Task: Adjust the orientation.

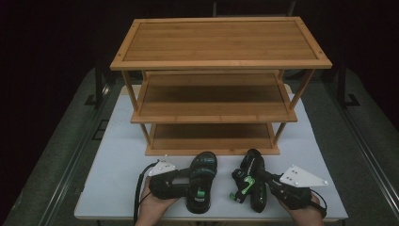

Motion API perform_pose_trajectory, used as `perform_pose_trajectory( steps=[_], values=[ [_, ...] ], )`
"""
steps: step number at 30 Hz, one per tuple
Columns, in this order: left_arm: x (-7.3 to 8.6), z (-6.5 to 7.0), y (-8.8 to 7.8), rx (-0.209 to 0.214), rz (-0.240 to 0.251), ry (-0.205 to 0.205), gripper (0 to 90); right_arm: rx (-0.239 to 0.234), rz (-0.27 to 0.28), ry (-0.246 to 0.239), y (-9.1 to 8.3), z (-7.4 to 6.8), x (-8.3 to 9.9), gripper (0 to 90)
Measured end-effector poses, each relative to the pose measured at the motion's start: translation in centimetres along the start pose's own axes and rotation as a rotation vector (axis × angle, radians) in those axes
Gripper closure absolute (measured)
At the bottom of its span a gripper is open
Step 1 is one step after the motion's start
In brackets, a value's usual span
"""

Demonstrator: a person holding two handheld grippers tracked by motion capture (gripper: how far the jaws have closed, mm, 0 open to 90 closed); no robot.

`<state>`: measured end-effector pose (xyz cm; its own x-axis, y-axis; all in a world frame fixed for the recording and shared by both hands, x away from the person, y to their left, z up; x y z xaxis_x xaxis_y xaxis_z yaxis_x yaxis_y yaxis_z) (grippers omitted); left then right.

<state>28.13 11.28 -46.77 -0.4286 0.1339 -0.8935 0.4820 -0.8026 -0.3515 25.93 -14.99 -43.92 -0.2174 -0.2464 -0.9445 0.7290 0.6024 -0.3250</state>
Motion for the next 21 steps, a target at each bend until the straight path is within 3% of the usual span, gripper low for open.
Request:
perform_pose_trajectory(
  steps=[14, 18, 21],
  values=[
    [0.0, 0.0, 0.0, -0.003, 0.001, 0.003, 44.0, 0.118, -0.042, 0.041, -2.5, 2.6, 1.7, 88.8],
    [0.0, 0.1, 0.0, -0.004, 0.000, 0.002, 44.2, 0.183, -0.102, 0.031, -2.9, 3.5, 3.0, 89.6],
    [0.0, 0.1, 0.0, -0.005, 0.001, 0.003, 44.2, 0.181, -0.101, 0.060, -3.2, 3.9, 3.5, 89.6]
  ],
)
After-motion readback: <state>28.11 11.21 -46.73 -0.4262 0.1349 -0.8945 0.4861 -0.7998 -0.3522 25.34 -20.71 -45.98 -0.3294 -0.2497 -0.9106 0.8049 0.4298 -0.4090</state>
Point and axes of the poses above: each handheld gripper's, and its own axes: y roughly forward along the jaws, x roughly out of its underside, z roughly to its right, the point moved 8 cm from there along y, roughly forward along the jaws, and after that the axes turned 9 degrees about z, right-handed, at the moved point
